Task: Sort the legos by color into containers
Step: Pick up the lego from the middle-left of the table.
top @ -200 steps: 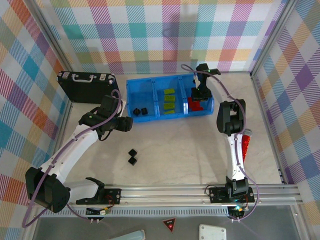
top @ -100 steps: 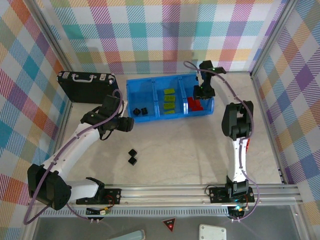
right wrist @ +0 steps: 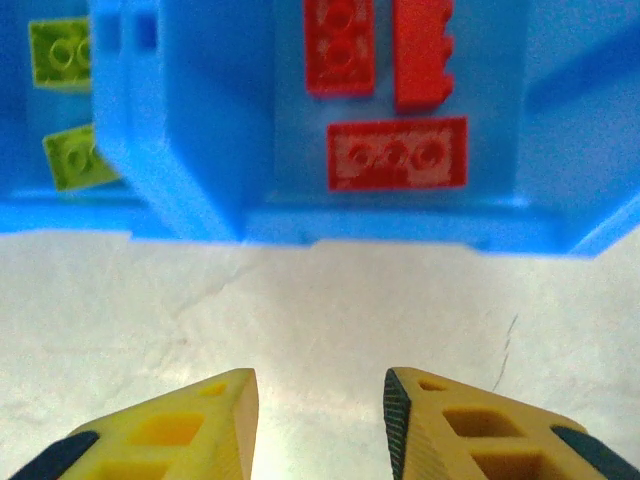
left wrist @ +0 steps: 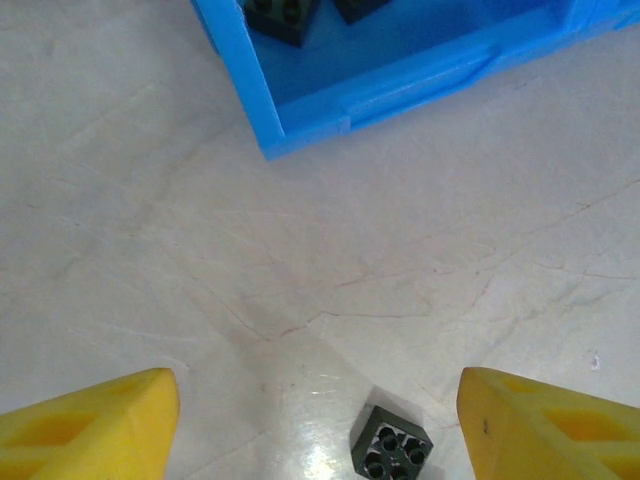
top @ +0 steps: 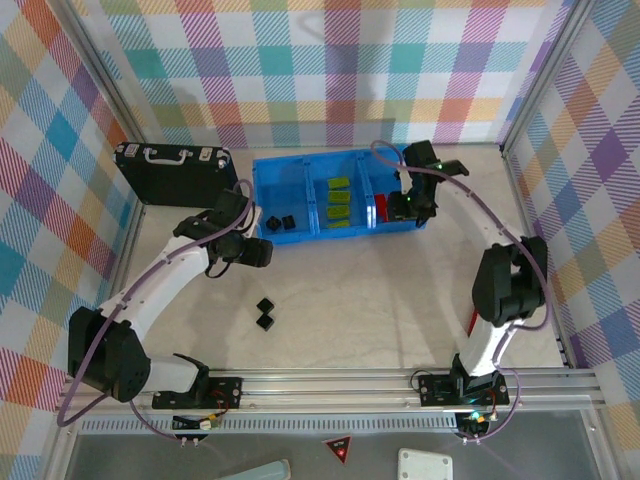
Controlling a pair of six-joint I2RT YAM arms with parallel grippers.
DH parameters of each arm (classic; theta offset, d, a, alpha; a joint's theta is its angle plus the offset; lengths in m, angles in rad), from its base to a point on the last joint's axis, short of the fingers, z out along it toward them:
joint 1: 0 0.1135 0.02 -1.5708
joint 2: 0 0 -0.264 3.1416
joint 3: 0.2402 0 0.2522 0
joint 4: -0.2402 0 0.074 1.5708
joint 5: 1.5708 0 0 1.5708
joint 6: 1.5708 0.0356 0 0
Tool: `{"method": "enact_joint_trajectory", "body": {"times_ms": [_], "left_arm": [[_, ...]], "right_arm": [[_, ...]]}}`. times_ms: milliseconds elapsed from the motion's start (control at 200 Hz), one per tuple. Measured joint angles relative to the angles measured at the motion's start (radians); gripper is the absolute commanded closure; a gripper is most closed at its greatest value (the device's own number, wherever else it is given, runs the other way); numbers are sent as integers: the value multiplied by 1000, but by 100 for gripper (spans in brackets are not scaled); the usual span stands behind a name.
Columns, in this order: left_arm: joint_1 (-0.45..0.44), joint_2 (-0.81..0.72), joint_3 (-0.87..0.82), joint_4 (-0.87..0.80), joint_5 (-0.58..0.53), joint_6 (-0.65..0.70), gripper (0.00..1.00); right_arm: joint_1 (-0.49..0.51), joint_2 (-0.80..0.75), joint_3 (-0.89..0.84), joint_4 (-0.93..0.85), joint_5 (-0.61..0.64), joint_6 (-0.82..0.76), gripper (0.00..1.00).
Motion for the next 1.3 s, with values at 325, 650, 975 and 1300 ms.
{"method": "enact_joint_trajectory", "body": {"times_ms": [325,650,975,1300], "left_arm": [[-4,53,33,-121,52,-140,28],[-55,53,-72,-129,51,-406,26],[-97,54,-205,-27,63,-596,24],[-144,126,-267,60,80,-705,25]], "right_arm": [[45,-186,-213,43,-26,60,60],[64,-244,-328,69,-40,90,59],[75,-244,-346,88,-51,90,59],[79,-244,-361,100,-59,89,58]]}}
